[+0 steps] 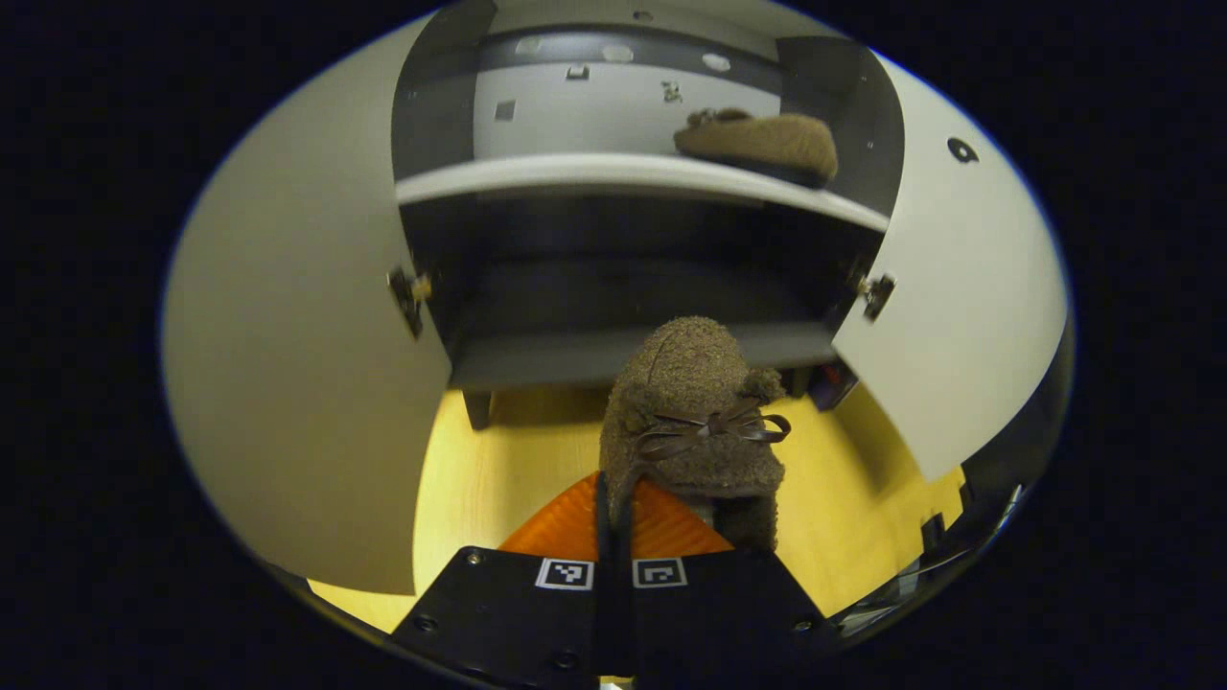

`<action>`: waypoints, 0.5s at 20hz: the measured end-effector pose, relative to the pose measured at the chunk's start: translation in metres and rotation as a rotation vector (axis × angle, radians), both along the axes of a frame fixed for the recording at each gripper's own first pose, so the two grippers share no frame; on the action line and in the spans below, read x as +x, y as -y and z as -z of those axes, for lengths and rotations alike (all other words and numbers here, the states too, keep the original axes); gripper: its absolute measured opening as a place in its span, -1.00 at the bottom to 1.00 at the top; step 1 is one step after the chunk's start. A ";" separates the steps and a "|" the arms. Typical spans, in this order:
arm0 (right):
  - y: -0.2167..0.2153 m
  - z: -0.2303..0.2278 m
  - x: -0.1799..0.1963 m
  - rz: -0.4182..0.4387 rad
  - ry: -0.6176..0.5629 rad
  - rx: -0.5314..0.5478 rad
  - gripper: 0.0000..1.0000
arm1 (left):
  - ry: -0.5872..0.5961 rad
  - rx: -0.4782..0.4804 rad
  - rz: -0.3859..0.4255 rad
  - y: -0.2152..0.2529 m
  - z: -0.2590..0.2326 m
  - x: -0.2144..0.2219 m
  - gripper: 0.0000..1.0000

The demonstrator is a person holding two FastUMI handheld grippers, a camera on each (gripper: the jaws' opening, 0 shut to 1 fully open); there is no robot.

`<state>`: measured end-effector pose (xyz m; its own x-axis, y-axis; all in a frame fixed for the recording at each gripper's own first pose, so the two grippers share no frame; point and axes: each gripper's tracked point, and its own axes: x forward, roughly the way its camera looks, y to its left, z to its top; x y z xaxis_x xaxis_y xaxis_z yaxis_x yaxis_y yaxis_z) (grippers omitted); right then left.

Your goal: Grab one shoe with the right hand and put it into the shoe cabinet, grab the other shoe with the left hand and put it into the shoe cabinet; then close the right door with the right hand and the left door with the left hand.

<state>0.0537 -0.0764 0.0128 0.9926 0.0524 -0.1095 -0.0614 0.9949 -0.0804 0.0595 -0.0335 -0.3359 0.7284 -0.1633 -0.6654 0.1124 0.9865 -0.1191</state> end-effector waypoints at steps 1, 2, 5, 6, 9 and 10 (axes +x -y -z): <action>0.001 -0.001 -0.002 -0.001 0.004 0.002 -0.60 | 0.034 -0.007 0.003 0.001 -0.022 0.013 -0.99; 0.002 -0.002 -0.003 -0.002 0.010 0.005 -0.60 | 0.064 -0.017 0.004 0.000 -0.042 0.026 -0.99; 0.009 -0.003 -0.008 0.007 0.021 0.000 -0.60 | 0.142 -0.067 -0.008 -0.003 -0.093 0.070 -0.99; 0.012 -0.004 -0.010 0.010 0.023 -0.002 -0.60 | 0.160 -0.080 -0.010 0.000 -0.107 0.086 -0.99; 0.017 -0.005 -0.018 0.021 0.022 -0.001 -0.60 | 0.191 -0.083 -0.034 -0.007 -0.135 0.122 -0.99; 0.020 -0.004 -0.019 0.029 0.023 -0.005 -0.60 | 0.200 -0.080 -0.040 -0.009 -0.140 0.135 -0.99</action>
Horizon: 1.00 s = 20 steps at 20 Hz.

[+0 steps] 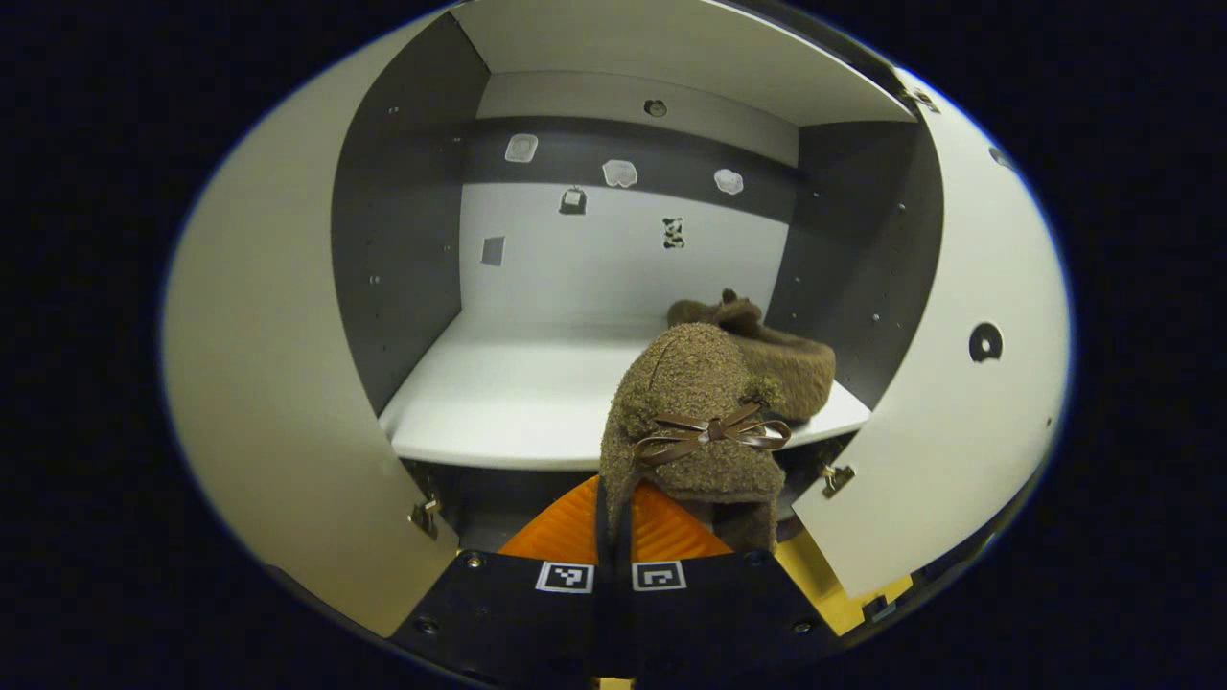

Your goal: Grab one shoe with the right hand and put it into the shoe cabinet, grab the other shoe with the left hand and put it into the shoe cabinet; then close the right door with the right hand and the left door with the left hand.

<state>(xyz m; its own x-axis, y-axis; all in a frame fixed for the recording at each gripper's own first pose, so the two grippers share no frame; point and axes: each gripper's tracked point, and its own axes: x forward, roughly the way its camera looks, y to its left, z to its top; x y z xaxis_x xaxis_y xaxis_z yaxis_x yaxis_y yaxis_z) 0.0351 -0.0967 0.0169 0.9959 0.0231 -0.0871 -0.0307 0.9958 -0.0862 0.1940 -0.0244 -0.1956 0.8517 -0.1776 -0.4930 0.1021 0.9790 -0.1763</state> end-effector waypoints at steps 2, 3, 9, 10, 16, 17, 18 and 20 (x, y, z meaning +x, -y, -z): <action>0.008 -0.001 -0.005 0.015 -0.001 -0.005 -0.60 | 0.013 0.005 -0.012 -0.003 -0.009 0.024 -0.99; 0.010 -0.001 -0.008 0.018 -0.005 -0.003 -0.60 | 0.014 0.006 -0.019 -0.004 -0.014 0.036 -0.99; 0.014 -0.001 -0.022 0.022 -0.018 0.006 -0.60 | 0.023 0.029 -0.049 -0.010 -0.027 0.106 -0.99; 0.016 -0.001 -0.026 0.026 -0.018 0.003 -0.60 | 0.019 0.045 -0.055 -0.012 -0.024 0.115 -0.99; 0.019 0.000 -0.034 0.037 -0.017 0.005 -0.60 | -0.042 0.092 -0.078 -0.014 0.000 0.140 -0.99; 0.019 -0.001 -0.035 0.038 -0.014 0.007 -0.60 | -0.045 0.110 -0.086 -0.017 0.002 0.142 -0.99; 0.021 -0.001 -0.035 0.041 -0.012 0.009 -0.60 | -0.045 0.124 -0.092 -0.018 0.004 0.146 -0.99; 0.025 -0.001 -0.038 0.046 -0.011 0.014 -0.60 | -0.059 0.142 -0.090 -0.018 0.010 0.149 -0.99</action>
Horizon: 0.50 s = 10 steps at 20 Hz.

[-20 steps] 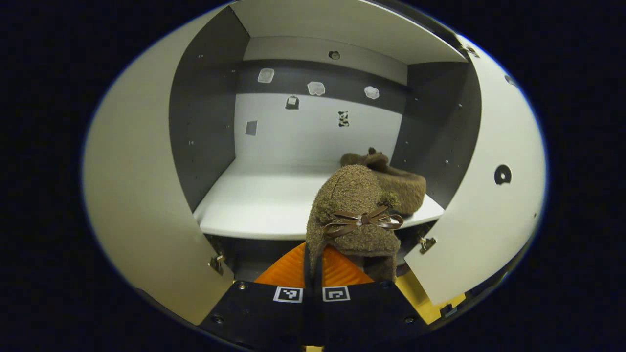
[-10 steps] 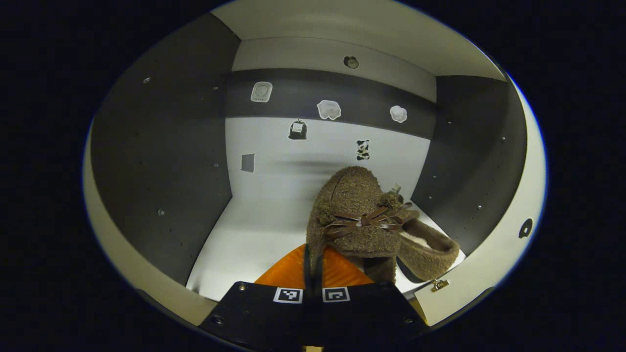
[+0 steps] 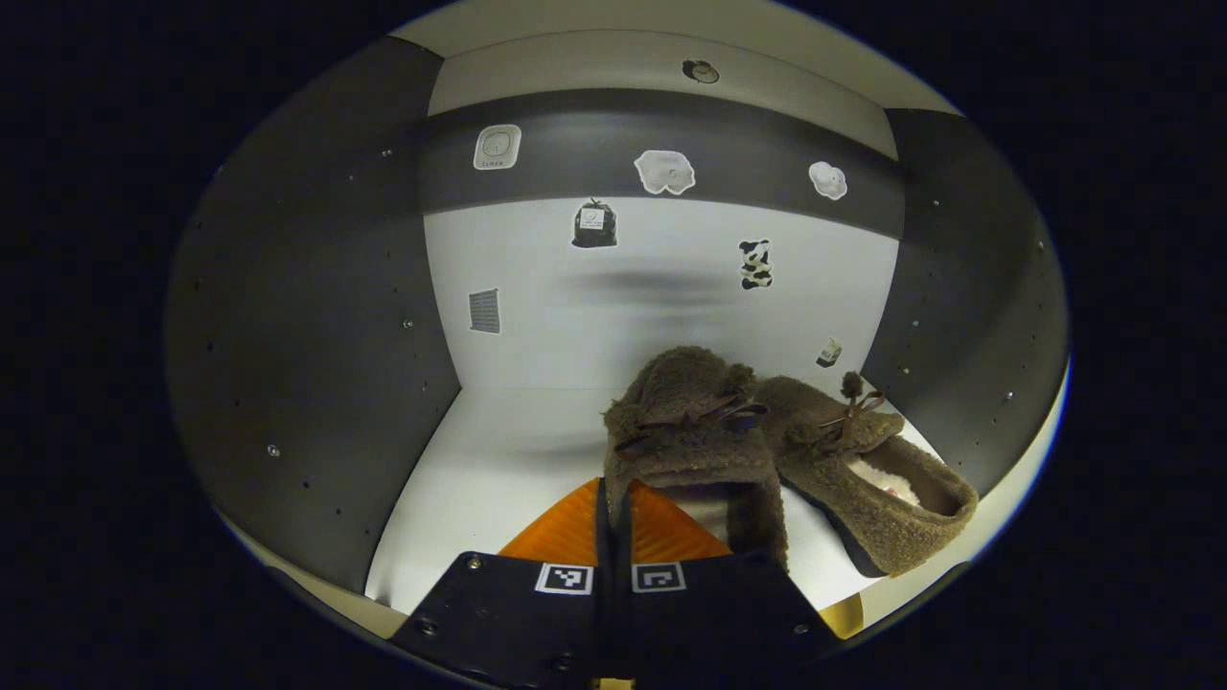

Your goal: Grab one shoe with the right hand and put it into the shoe cabinet, grab the other shoe with the left hand and put it into the shoe cabinet; then close the right door with the right hand and the left door with the left hand.

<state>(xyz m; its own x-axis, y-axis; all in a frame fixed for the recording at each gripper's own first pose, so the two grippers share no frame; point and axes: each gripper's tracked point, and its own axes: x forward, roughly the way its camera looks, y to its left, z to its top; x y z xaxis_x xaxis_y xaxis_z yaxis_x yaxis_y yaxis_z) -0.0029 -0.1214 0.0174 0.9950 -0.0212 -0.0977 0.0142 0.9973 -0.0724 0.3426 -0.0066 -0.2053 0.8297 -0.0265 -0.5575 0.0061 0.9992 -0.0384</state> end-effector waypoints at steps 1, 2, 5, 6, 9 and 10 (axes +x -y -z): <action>0.000 -0.001 0.000 0.002 0.003 0.003 -0.60 | -0.006 0.011 0.009 0.001 0.002 0.001 -0.99; 0.002 0.000 0.000 0.005 0.005 0.005 -0.60 | -0.011 0.024 0.026 0.003 0.002 0.003 -0.96; 0.013 -0.004 -0.006 0.014 0.012 0.010 -0.60 | 0.009 0.030 0.042 0.004 -0.004 0.004 -0.70; 0.016 -0.005 -0.007 0.016 0.014 0.014 -0.60 | 0.011 0.032 0.037 0.002 -0.006 -0.001 -0.68; 0.034 -0.008 -0.014 0.030 0.020 0.024 -0.60 | 0.034 0.011 0.045 0.005 -0.019 -0.012 -0.47; 0.040 -0.006 -0.013 0.034 0.020 0.026 -0.60 | 0.050 0.017 0.043 0.004 -0.026 -0.017 -0.43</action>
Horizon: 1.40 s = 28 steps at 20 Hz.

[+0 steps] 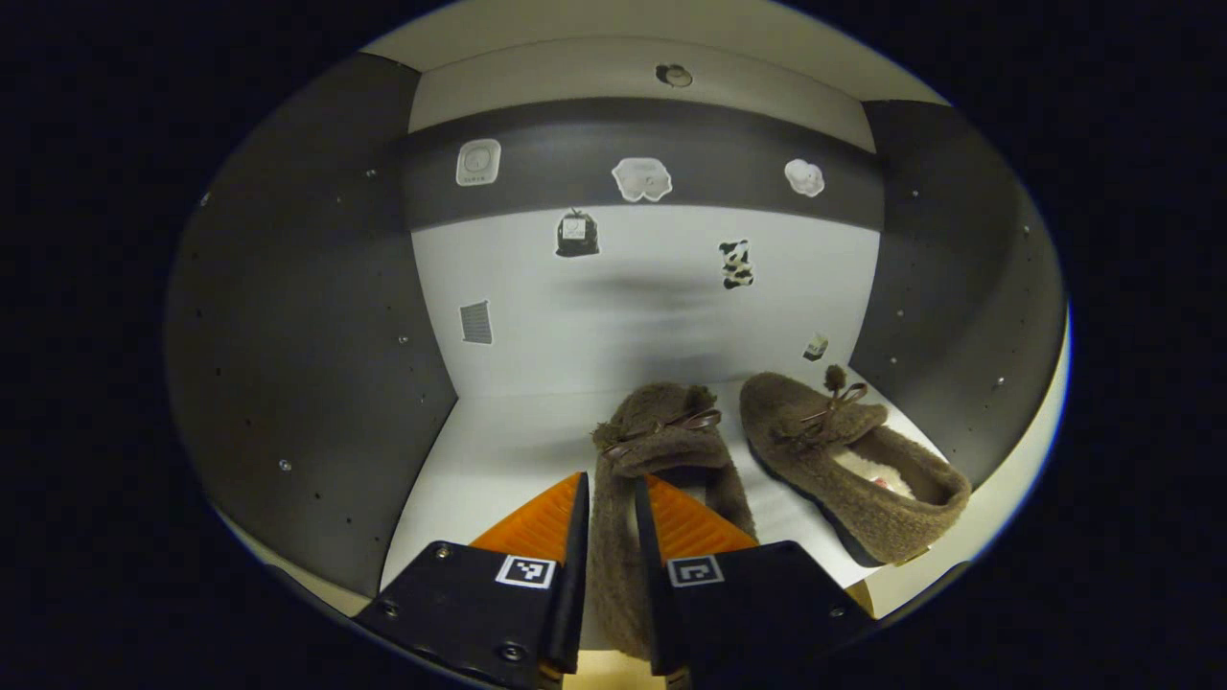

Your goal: Grab one shoe with the right hand and put it into the shoe cabinet, grab the other shoe with the left hand and put it into the shoe cabinet; then close the right door with the right hand and the left door with the left hand.

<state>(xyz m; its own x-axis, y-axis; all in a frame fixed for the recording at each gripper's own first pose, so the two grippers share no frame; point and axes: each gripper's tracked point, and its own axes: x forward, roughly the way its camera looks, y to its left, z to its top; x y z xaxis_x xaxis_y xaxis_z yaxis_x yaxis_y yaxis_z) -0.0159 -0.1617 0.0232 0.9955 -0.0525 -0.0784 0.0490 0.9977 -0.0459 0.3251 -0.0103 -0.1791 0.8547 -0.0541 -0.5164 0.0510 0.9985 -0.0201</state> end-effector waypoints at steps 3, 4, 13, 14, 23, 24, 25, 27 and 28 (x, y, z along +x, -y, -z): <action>0.027 0.005 0.000 0.009 -0.003 0.003 -0.60 | 0.059 0.012 0.005 0.001 -0.026 -0.019 0.34; 0.032 0.009 0.003 0.007 -0.011 0.006 -0.60 | 0.077 0.011 0.006 0.002 -0.035 -0.028 0.63; 0.069 0.064 0.042 -0.128 -0.125 0.069 0.01 | 0.246 0.010 -0.047 0.001 -0.119 -0.142 0.91; 0.070 0.069 0.045 -0.153 -0.134 0.075 0.27 | 0.264 0.022 -0.060 -0.001 -0.127 -0.154 0.92; 0.059 0.090 0.061 -0.338 -0.201 0.160 0.41 | 0.317 0.081 -0.153 -0.017 -0.168 -0.260 0.90; 0.057 0.091 0.061 -0.353 -0.205 0.163 0.52 | 0.314 0.089 -0.163 -0.021 -0.170 -0.273 1.00; 0.054 0.091 0.061 -0.367 -0.206 0.167 0.52 | 0.316 0.095 -0.173 -0.024 -0.173 -0.282 0.95; 0.047 0.090 0.060 -0.394 -0.210 0.173 0.39 | 0.320 0.094 -0.179 -0.026 -0.176 -0.294 0.96; 0.042 0.091 0.060 -0.408 -0.212 0.175 0.39 | 0.317 0.097 -0.182 -0.028 -0.176 -0.299 1.00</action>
